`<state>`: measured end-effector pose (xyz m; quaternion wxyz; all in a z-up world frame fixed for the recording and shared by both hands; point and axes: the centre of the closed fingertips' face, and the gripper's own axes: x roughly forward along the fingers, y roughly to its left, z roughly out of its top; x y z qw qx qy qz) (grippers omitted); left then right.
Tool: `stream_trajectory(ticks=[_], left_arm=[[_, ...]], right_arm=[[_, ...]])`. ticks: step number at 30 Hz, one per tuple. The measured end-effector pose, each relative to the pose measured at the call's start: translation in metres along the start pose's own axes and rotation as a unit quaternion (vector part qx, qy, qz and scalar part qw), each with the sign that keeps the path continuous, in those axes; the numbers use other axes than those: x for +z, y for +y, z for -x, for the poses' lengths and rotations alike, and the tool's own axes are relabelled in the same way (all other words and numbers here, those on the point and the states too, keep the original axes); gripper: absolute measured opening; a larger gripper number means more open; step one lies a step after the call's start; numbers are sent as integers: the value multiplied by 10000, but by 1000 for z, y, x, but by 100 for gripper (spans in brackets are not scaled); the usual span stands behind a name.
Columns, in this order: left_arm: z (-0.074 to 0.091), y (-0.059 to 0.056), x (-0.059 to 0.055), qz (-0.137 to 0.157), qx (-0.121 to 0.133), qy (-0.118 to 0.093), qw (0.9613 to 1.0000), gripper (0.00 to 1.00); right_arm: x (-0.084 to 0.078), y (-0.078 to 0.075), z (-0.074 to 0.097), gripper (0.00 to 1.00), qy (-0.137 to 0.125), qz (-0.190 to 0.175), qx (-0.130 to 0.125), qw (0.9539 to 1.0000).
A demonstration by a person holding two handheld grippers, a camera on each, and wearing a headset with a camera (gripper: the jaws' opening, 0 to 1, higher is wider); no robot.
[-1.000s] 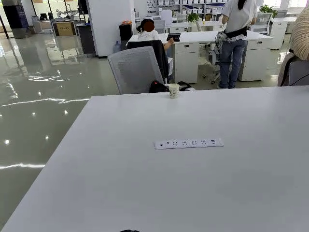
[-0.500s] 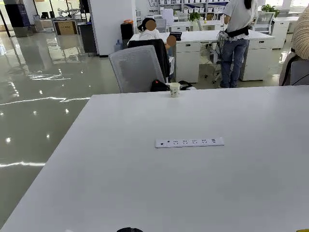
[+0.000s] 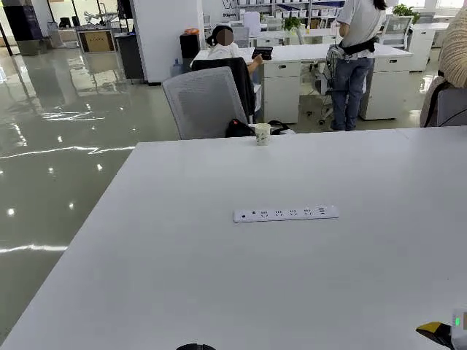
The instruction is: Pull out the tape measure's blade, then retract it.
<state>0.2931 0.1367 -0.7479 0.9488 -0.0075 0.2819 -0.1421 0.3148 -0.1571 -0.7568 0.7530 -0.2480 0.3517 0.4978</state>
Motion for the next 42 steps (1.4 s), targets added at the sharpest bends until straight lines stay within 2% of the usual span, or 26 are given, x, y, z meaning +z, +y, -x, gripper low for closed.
stream_trajectory(ticks=[3, 6, 8, 13, 16, 19, 21, 24, 27, 33, 42], left_arm=[[-8, -4, 2, 49, 30, 31, 10000, 99], [-15, -6, 9, 21, 81, -58, 9999, 99], [-19, -7, 13, -105, 93, -95, 9999, 99], [-26, -11, 15, -248, 75, -80, 9996, 99], [-27, -10, 16, -156, 111, -111, 9998, 99], [-30, -4, 9, 364, 247, -65, 9990, 99], [-30, -1, 10, 356, 291, -139, 9988, 99], [-31, 1, 9, 329, 377, -162, 9986, 99], [-31, 2, 6, 224, 470, -196, 9984, 99], [-32, 2, 2, 242, 502, -280, 9981, 99], [-32, 1, 2, 250, 541, -347, 9976, 99]], right_arm=[[4, 0, -4, 98, 90, 261, 85, 9996], [5, -1, -11, 95, 167, 367, 169, 9990], [5, -2, -15, 94, 230, 455, 231, 9984], [3, -4, -23, 90, 435, 783, 357, 9953], [3, -4, -26, 87, 534, 920, 449, 9933], [4, -3, -30, 79, 604, 1171, 616, 9894], [5, -3, -32, 77, 647, 1217, 676, 9881], [6, -4, -37, 72, 721, 1490, 796, 9830], [7, -4, -41, 68, 767, 1630, 863, 9798], [4, -2, -51, 54, 885, 1686, 1096, 9756], [-1, 5, -58, 36, 1114, 1892, 1453, 9647]])
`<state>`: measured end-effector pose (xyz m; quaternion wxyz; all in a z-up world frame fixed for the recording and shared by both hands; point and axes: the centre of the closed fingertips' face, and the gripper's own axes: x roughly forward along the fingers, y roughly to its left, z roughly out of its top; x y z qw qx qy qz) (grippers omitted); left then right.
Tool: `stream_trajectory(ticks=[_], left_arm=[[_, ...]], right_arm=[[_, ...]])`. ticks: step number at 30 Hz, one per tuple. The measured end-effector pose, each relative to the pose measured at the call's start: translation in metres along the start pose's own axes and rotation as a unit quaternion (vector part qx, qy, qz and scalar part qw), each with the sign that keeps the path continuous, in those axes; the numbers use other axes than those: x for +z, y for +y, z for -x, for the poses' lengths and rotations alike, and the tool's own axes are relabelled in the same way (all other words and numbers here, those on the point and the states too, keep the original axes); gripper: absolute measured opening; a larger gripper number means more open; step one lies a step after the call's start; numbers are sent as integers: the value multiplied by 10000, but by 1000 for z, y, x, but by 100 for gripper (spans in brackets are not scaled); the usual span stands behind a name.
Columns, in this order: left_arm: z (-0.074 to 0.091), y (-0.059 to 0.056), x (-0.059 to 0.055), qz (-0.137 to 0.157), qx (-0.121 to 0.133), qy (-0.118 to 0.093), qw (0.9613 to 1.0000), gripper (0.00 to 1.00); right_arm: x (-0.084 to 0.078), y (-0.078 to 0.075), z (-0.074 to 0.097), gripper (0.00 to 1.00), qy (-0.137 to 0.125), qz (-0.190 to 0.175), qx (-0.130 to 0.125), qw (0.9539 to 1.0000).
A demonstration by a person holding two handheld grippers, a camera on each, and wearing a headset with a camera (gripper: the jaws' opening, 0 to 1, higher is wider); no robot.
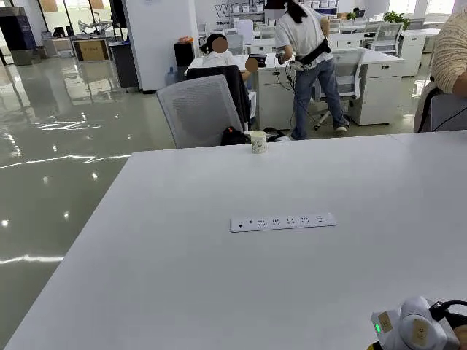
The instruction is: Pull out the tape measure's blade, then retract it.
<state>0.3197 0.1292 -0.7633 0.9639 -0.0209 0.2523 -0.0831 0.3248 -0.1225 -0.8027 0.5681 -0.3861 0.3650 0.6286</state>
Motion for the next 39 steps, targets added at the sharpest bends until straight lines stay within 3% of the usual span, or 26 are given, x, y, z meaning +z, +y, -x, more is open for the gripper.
stream_trajectory(ticks=[5, 11, 15, 17, 24, 27, 30, 35, 39], left_arm=[[-2, 0, 5, -48, -11, -112, 9999, 98], [-4, 0, 5, -8, -2, -100, 9999, 98], [-5, 1, 1, -13, 81, -25, 10000, 89], [-5, 1, 2, 47, 67, -48, 10000, 91], [-6, 1, 2, 102, 83, -46, 9999, 90], [-6, 1, -2, 115, 73, 4, 9999, 89], [-6, -1, -3, 215, 73, 2, 9997, 88], [-5, 0, 0, 155, 180, -35, 9997, 78], [-4, 5, -2, 98, 318, -6, 9994, 72]], right_arm=[[-4, -2, -2, 27, 108, 83, 68, 9999], [-7, -6, -2, 20, 151, 57, 65, 9998], [-7, -8, -2, 15, 173, 89, 56, 9998], [-6, -7, -4, 13, 194, 136, 81, 9997], [-7, -7, -4, 12, 292, 203, 103, 9993], [-6, -4, -4, 11, 283, -105, 148, 9994], [-6, -5, -5, 11, 316, -148, 141, 9993], [-6, -6, -5, 10, 276, -409, 138, 9987], [-4, -4, -5, 10, 305, -326, 113, 9989]])
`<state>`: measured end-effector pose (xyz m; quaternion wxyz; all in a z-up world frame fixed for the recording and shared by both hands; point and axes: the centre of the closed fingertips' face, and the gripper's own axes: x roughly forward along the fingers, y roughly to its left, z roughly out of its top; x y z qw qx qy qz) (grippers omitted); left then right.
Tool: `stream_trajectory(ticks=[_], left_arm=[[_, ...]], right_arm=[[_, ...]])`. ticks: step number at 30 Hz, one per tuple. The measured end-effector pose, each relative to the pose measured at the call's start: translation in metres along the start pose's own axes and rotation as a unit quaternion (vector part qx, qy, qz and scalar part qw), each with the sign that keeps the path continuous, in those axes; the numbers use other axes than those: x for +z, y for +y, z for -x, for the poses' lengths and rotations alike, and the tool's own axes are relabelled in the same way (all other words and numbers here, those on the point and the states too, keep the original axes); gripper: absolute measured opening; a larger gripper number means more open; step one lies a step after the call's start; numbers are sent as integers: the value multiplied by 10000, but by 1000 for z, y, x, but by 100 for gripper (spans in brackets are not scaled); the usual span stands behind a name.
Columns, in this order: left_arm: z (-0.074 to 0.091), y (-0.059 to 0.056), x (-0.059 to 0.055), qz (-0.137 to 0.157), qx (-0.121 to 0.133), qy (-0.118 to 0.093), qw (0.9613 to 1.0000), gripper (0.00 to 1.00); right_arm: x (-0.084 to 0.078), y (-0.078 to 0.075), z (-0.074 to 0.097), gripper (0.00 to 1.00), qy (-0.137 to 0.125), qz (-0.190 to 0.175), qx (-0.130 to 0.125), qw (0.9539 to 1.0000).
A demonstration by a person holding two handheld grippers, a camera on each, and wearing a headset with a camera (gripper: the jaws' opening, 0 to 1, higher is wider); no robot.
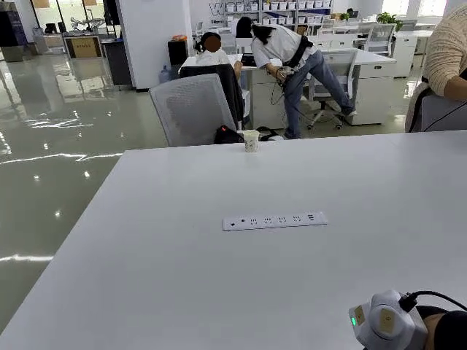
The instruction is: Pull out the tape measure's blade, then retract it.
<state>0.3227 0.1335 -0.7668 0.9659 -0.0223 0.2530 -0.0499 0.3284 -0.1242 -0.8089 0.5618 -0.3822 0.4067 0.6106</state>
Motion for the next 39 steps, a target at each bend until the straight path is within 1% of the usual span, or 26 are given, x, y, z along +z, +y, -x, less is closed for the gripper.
stream_trajectory(ticks=[2, 3, 5, 6, 7, 9, 11, 12, 14, 20, 22, 25, 26, 27, 32, 36, 39], left_arm=[[0, 2, -1, -7, 42, 14, 10000, 69], [-1, 3, -1, 7, 70, 30, 10000, 68], [-1, 3, -3, 29, 73, 60, 10000, 67], [-1, 5, -3, 21, 116, 85, 9999, 66], [-1, 6, -2, 48, 133, 82, 9999, 65], [-2, 8, -2, 186, 171, 112, 9996, 63], [-2, 10, -3, 190, 211, 165, 9995, 62], [-2, 9, -3, 192, 193, 172, 9995, 62], [-3, 10, -4, 209, 210, 214, 9993, 62], [-3, 9, -5, 166, 63, 302, 9994, 61], [-4, 9, -6, 132, 52, 332, 9993, 60], [-4, 9, -7, 82, 51, 442, 9990, 60], [-5, 9, -7, 6, 57, 473, 9989, 59], [-4, 9, -8, 30, 53, 491, 9988, 59], [-4, 9, -8, 25, 38, 464, 9989, 59], [-4, 9, -7, 18, 14, 424, 9991, 60], [-6, 9, -8, 8, -52, 494, 9988, 59]], right_arm=[[-1, 0, -1, 10, -10, 21, -44, 10000], [-1, 0, -1, 10, -51, -58, -82, 9999], [-1, -1, -1, 10, -84, -103, -91, 9999], [-1, 0, -1, 10, -80, -20, -100, 9999], [-1, 0, -1, 10, -48, 37, -104, 9999], [0, 0, -2, 10, 43, 35, -92, 9999], [0, 0, -2, 10, 123, 47, -81, 9999], [0, 0, -3, 10, 150, 46, -74, 9999], [0, -1, -2, 10, 204, -16, -53, 9998], [-1, 0, -2, 10, 306, -52, -26, 9995], [-1, -1, -3, 10, 314, -59, -5, 9995], [-2, -1, -3, 10, 329, -40, 18, 9994], [-1, -1, -3, 10, 313, -75, 20, 9995], [-1, -1, -3, 10, 327, -111, 24, 9994], [0, 0, -3, 10, 422, -7, 52, 9991], [1, -1, -4, 10, 458, -26, 25, 9989], [1, -1, -4, 11, 422, -81, 18, 9991]])
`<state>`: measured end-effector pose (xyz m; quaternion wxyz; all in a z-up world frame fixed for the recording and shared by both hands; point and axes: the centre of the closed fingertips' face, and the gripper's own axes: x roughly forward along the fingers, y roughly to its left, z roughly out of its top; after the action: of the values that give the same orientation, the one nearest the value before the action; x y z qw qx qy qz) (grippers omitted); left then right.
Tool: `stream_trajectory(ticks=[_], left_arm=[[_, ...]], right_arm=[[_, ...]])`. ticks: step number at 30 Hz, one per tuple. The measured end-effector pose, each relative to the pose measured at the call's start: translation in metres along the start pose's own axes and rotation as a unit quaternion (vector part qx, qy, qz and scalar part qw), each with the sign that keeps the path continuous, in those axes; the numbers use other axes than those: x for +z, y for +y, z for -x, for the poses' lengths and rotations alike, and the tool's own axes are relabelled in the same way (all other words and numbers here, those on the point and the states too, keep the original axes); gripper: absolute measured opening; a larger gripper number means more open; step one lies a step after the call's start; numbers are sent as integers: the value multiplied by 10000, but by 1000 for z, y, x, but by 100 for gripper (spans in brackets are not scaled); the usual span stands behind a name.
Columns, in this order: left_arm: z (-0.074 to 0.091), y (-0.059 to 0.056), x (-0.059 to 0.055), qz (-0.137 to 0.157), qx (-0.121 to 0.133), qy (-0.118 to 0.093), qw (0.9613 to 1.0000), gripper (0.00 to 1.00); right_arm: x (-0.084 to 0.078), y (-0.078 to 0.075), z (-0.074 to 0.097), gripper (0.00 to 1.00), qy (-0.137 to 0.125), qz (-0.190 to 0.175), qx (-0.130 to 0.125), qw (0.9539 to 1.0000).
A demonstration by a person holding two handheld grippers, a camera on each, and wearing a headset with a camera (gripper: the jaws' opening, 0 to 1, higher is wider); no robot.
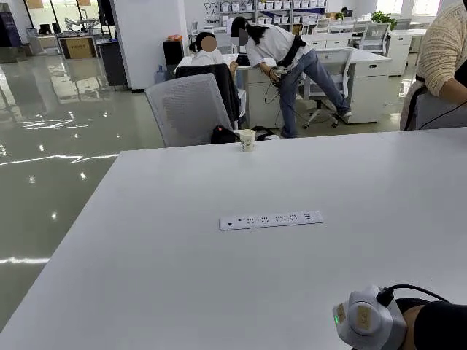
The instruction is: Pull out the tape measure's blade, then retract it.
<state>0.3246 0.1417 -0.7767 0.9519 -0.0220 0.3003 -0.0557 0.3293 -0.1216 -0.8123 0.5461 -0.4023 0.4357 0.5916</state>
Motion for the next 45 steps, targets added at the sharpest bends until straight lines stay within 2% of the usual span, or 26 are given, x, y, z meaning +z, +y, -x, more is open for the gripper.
stream_trajectory(ticks=[29, 34, 45], left_arm=[[0, 1, -1, 25, -4, 82, 10000, 60], [1, 1, 0, 5, -43, -13, 10000, 59], [0, 1, 0, 34, -30, 37, 10000, 59]], right_arm=[[10, 1, -4, 11, 107, -91, -101, 9999], [11, 1, -4, 11, 17, -150, -101, 9998], [15, 1, -6, 11, -31, -145, -79, 9999]])
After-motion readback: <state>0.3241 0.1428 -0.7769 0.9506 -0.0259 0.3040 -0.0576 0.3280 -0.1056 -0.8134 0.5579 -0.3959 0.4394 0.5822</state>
